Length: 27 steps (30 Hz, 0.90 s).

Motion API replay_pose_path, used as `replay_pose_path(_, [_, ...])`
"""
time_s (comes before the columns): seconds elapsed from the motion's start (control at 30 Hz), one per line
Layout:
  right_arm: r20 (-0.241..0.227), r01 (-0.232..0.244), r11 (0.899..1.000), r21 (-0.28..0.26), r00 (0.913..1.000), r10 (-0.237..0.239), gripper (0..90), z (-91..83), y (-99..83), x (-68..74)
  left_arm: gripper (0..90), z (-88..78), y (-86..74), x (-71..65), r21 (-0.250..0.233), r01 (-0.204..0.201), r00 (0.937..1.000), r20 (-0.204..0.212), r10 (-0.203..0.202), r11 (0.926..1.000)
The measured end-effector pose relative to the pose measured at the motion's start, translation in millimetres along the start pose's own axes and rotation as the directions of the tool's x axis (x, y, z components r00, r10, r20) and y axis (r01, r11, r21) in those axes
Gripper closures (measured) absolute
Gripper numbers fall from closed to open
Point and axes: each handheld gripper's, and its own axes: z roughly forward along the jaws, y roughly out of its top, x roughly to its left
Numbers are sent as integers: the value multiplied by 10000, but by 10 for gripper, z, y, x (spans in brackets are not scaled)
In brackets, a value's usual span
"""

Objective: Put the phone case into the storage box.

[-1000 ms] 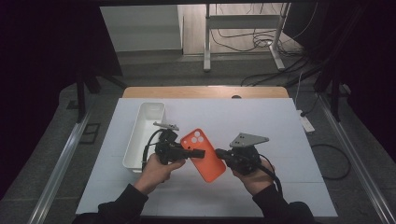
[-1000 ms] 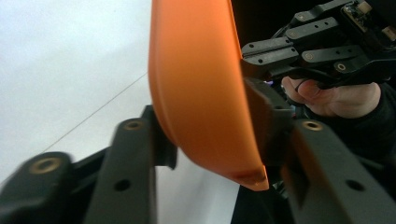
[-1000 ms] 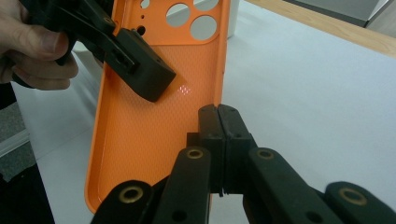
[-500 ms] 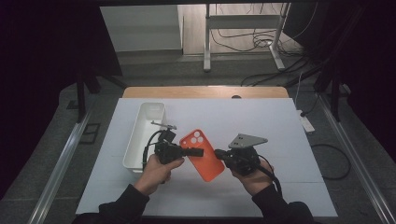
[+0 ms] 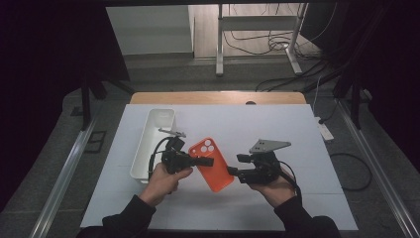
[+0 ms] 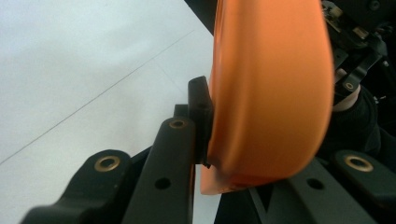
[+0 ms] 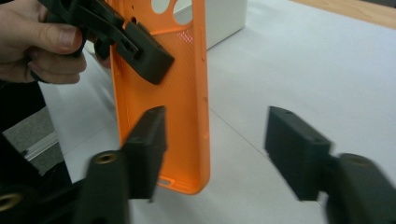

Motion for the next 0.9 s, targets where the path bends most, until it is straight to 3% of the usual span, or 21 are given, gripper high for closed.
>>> replay_pose_path(0.07, [-166, -97, 9999, 37, 9998, 98, 225, 8, -5, -39, 833, -3, 0, 0, -22, -39, 10000, 6, 39, 10000])
replay_pose_path(0.17, [-432, -328, 9994, 106, 9985, 332, 106, 24, -17, -79, 832, -15, 2, 0, 33, -149, 9999, 15, 149, 9999])
replay_pose_path(0.33, [-595, -292, 9993, 219, 9978, 304, 0, 56, -33, -85, 831, -21, 6, -11, 32, -326, 9995, 22, 326, 9995])
replay_pose_path(0.57, [-999, -174, 9998, 73, 9948, 180, 0, 68, -48, -93, 831, -34, 16, -46, 31, -679, 9976, 103, 679, 9977])
replay_pose_path(0.7, [-1593, -124, 9999, 68, 9871, 133, 0, 103, -55, -85, 830, -21, 22, -78, 61, -919, 9955, 228, 917, 9958])
replay_pose_path(0.9, [-1915, -179, 9997, 175, 9813, 209, 0, 138, -51, -45, 830, -6, 31, -121, 112, -1211, 9919, 404, 1205, 9926])
